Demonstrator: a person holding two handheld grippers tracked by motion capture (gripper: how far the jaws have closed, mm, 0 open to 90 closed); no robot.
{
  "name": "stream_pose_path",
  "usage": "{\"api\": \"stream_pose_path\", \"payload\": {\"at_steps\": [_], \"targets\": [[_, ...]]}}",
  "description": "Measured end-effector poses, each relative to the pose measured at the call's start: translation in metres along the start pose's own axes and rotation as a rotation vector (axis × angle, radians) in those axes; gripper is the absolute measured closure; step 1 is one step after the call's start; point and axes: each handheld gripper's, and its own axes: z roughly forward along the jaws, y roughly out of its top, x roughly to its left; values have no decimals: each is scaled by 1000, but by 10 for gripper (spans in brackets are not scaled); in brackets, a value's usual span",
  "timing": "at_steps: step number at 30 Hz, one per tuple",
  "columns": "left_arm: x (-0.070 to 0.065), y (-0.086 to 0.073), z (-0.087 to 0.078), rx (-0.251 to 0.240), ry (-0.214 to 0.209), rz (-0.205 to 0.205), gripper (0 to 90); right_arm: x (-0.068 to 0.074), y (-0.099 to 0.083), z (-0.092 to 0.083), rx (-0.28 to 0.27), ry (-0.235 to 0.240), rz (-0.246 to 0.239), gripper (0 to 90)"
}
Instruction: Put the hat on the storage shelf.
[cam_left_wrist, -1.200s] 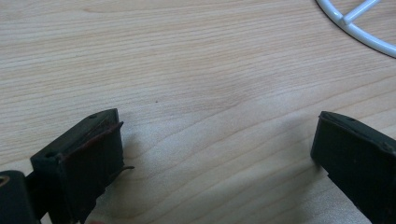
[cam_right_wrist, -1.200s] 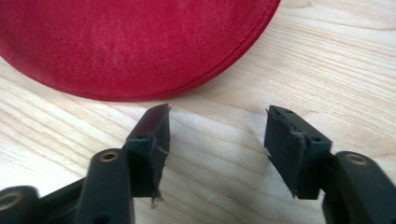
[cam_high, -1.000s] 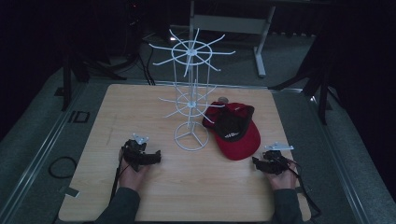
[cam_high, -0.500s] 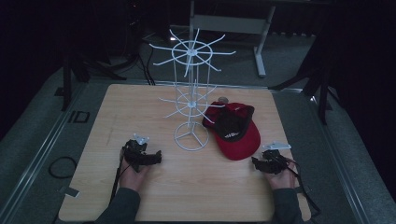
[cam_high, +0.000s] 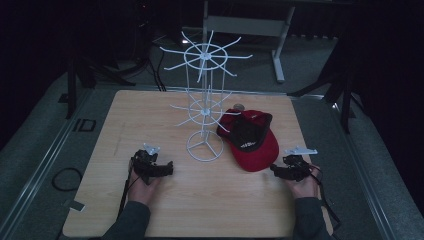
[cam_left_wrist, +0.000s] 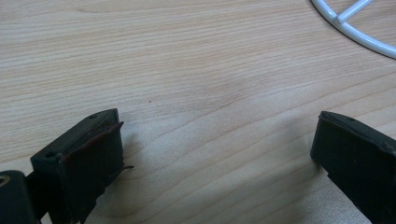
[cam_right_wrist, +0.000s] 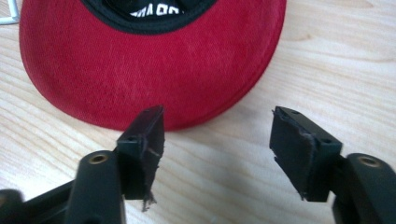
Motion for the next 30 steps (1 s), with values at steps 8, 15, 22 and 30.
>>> {"api": "stream_pose_path", "payload": {"at_steps": [8,15,22,30], "targets": [[0,0,0,2,-1,3,27,-13,17,8,-26,17,20,253],[-1,0,0,-2,-2,2,27,-24,32,19,-21,51,8,240],[-1,0,0,-2,-2,2,27,-20,45,30,12,33,-57,247],[-1,0,0,-1,-3,5,27,-10,42,30,38,62,-103,303]]}}
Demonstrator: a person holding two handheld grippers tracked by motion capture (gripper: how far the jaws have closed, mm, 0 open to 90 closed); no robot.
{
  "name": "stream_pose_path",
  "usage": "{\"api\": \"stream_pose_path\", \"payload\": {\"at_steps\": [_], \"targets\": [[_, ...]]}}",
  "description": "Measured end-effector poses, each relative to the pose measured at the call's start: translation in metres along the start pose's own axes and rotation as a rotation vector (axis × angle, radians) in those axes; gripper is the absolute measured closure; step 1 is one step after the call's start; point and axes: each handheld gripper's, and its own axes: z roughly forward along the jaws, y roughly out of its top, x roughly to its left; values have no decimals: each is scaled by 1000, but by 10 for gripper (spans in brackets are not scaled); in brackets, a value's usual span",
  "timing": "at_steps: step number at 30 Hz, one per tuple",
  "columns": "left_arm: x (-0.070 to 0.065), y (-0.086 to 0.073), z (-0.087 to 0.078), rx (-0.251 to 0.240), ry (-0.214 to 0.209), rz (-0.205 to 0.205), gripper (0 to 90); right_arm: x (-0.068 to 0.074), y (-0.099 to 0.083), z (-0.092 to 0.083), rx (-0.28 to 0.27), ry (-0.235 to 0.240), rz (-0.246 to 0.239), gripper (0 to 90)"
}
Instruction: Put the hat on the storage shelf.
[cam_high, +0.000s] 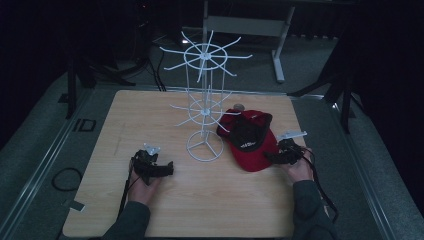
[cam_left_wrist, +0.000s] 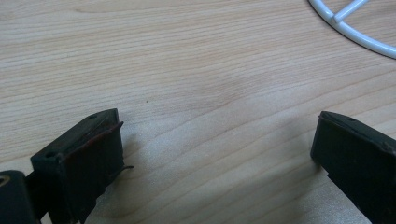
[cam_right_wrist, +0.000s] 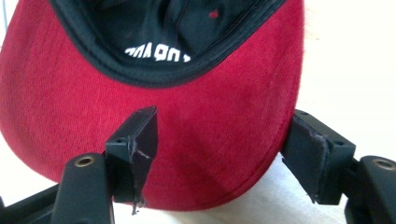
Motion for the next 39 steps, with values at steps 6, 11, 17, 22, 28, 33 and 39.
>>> {"api": "stream_pose_path", "payload": {"at_steps": [6,11,17,22,28,33,39], "targets": [[0,0,0,-1,0,-2,27,9,-2,-3,2,60,-12,366],[-1,0,0,0,0,-2,27,17,-4,-2,21,115,-36,400],[-1,0,0,1,0,-2,27,24,0,9,69,193,-68,428],[-1,0,0,0,0,-2,27,12,8,15,38,229,9,390],[-1,0,0,0,0,-2,27,4,14,29,17,339,76,416],[-1,0,0,0,-1,-2,27,9,13,39,88,398,48,506],[-1,0,0,0,0,-2,27,9,14,39,75,472,70,635]]}}
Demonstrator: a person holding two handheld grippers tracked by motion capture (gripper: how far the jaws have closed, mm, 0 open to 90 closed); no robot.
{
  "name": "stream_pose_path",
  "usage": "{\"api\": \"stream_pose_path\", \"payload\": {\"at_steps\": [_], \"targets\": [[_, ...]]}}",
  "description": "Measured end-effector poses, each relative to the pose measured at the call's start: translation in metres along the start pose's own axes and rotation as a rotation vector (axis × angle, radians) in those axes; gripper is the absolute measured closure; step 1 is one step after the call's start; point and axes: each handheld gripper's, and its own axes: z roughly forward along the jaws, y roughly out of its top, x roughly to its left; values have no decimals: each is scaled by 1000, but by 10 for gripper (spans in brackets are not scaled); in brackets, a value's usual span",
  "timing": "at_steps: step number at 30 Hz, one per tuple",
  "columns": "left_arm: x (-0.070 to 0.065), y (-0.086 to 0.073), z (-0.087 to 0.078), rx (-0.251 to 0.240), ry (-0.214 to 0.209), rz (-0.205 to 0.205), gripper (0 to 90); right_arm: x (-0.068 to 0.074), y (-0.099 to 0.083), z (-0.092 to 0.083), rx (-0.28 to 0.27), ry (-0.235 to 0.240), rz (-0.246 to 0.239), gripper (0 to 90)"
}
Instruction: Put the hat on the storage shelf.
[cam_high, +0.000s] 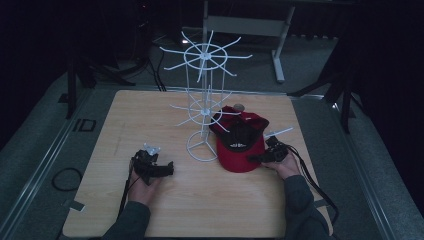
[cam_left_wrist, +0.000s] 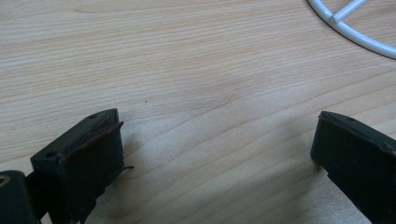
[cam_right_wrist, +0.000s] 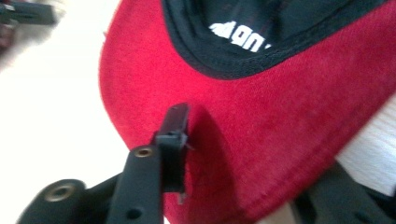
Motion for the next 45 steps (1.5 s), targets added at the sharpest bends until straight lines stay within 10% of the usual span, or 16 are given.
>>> {"api": "stream_pose_path", "payload": {"at_steps": [9,20,24,45], "targets": [[-1,0,0,0,-3,1,27,14,-5,-11,-76,-33,-28,752],[-1,0,0,0,-4,3,27,23,-7,-36,-319,-294,-48,860],[-1,0,0,2,-4,5,27,32,-15,-41,-390,-483,-128,861],[-1,0,0,0,-4,6,27,34,-49,-49,-268,-491,-214,854]]}}
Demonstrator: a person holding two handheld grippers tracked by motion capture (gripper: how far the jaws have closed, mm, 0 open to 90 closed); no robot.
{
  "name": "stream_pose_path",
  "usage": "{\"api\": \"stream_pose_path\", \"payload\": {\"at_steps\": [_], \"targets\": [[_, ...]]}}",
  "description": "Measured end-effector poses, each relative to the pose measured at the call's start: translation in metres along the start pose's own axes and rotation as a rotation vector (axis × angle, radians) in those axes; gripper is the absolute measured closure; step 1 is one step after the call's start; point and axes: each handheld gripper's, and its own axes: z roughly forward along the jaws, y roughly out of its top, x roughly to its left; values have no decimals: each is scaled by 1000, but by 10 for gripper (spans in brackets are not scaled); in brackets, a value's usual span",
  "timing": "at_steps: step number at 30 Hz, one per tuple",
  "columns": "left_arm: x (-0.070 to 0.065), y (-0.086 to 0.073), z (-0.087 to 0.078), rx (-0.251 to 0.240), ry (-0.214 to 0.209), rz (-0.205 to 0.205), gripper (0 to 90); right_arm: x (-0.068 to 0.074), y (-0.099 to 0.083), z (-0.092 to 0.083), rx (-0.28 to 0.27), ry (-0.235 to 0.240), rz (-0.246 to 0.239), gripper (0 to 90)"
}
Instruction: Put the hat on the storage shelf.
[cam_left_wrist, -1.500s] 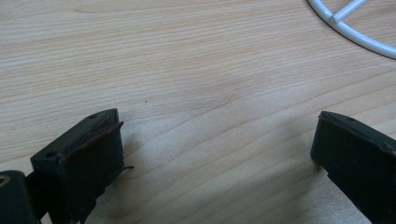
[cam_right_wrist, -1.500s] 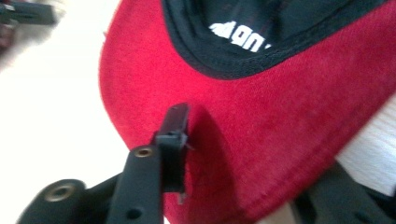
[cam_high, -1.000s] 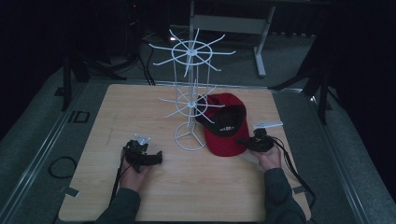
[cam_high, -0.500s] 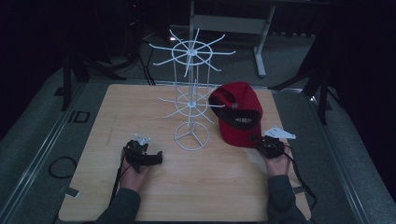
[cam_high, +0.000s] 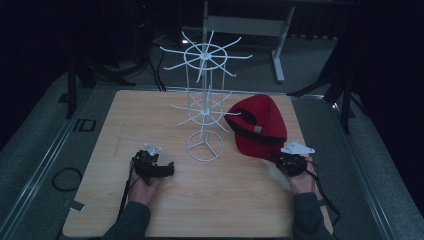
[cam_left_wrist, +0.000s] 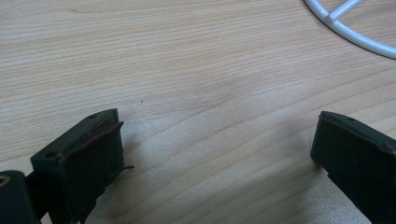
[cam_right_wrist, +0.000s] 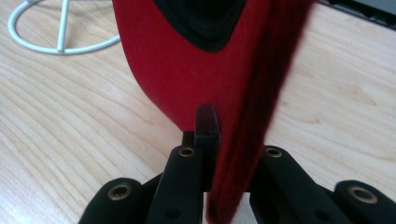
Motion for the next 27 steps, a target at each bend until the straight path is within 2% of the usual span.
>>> {"api": "stream_pose_path", "payload": {"at_steps": [7,12,27], "targets": [[0,0,0,0,0,0,27,-1,-3,-1,30,19,37,860],[0,0,0,-1,1,-1,27,-1,-5,1,-1,10,86,861],[0,0,0,-1,0,0,27,-12,-1,4,-29,-80,136,862]]}}
